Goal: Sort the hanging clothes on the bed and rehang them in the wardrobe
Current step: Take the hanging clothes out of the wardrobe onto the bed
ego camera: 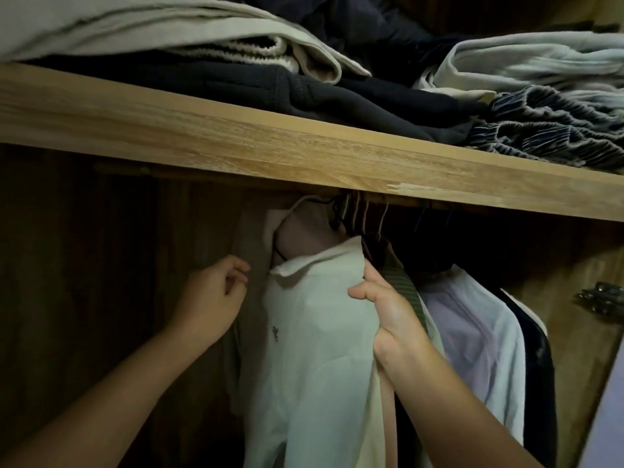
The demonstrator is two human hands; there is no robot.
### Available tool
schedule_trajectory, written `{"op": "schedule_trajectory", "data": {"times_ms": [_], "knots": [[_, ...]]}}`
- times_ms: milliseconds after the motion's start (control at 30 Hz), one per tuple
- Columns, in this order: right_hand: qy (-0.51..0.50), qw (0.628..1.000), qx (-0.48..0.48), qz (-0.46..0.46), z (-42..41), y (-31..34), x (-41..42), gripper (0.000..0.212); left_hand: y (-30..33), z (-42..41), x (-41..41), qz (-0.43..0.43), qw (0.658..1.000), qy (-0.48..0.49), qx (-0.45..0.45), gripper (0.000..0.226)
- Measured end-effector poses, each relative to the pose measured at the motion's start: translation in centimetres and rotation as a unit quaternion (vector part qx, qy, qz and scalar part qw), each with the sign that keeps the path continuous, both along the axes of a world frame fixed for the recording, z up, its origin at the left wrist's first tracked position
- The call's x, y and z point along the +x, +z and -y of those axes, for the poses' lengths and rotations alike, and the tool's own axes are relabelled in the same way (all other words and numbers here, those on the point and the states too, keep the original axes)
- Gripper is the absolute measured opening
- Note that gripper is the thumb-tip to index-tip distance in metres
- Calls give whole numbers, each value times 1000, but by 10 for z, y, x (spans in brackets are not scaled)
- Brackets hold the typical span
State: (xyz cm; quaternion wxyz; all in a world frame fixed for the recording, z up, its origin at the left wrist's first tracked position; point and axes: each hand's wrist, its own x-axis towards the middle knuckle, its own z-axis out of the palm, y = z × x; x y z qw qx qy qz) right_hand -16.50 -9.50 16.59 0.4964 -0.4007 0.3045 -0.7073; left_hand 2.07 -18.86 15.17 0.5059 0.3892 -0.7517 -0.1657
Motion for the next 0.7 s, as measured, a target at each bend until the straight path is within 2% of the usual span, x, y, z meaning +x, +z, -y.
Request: {"op": "schedule_trajectory", "data": {"times_ms": [200,267,400,500,567,667,700], "knots": [[64,997,-2,-48,-58,-14,-14,63,-1,-19,4,14,998,51,-40,27],[84,994,6,-70,-84,-16,-20,73,-1,-26,-1,25,996,62,-53,29],[108,983,43,-140,-137,-21,-33,67,-4,-49,-15,51,996,33,-66,38],[118,970,67,-203,-172,-25,-45,69,-11,-66,-27,125,990,-3,-60,46],[107,965,77,-227,-195,-25,-52,67,-17,-76,-32,155,985,-44,-61,42],[90,958,96,-254,-227,-24,-61,63,-24,-94,-37,125,987,-88,-51,19],[88,955,104,-265,-237,-22,-64,62,-26,-100,-38,115,988,-95,-50,19]]}}
